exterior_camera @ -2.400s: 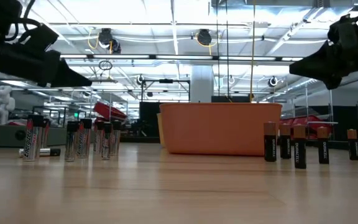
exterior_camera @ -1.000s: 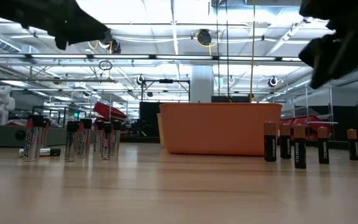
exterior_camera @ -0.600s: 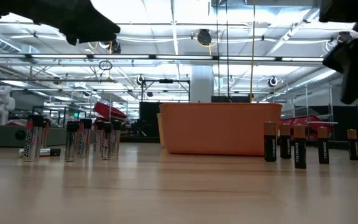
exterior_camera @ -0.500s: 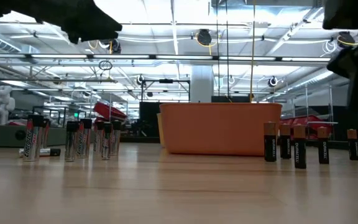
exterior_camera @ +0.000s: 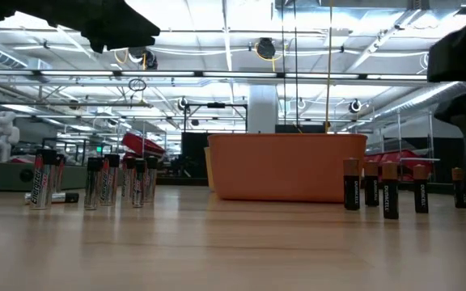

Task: Sort batteries
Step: Put the black battery into the orange bin

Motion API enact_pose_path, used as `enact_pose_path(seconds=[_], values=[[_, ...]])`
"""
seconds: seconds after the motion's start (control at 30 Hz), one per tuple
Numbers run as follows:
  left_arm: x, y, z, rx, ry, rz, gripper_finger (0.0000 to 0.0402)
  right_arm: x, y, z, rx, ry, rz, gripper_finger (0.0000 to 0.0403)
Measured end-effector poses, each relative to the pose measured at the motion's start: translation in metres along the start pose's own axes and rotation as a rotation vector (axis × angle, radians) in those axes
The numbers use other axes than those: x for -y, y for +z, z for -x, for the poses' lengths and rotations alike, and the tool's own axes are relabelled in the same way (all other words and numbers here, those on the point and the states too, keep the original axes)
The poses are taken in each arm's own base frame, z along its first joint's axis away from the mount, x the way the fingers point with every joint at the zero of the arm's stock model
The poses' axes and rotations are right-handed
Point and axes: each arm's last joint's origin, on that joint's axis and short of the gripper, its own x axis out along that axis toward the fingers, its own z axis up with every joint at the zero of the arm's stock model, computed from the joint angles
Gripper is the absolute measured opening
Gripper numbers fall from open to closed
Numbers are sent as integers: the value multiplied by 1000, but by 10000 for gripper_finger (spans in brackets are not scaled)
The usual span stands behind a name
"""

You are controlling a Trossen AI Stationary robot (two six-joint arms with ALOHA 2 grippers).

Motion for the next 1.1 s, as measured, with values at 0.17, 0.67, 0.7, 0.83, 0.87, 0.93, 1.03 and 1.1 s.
enact_pose_path(seconds=[0.17, 0.67, 0.7, 0.83, 0.87, 0.93, 1.03, 1.1], values=[[1, 0, 0, 1, -21, 3, 221, -4, -1, -8, -1, 1, -12, 113], [1, 0, 0, 0, -27, 17, 221, -3, 0, -8, -3, 7, -57, 34], [1, 0, 0, -1, -27, 29, 221, -1, 0, -5, -7, 0, -55, 34], [1, 0, 0, -1, -34, 71, 221, 10, 10, 24, 96, 30, -84, 34], [1, 0, 0, -3, -45, 85, 221, 14, 13, 34, 141, 41, -82, 34], [0, -1, -2, -11, -88, 111, 221, 23, 20, 51, 232, 59, -72, 34], [-4, -3, -8, -26, -129, 127, 221, 42, 34, 69, 333, 33, -65, 34], [-7, -5, -12, -38, -116, 106, 221, 56, 45, 72, 365, -2, -47, 34]])
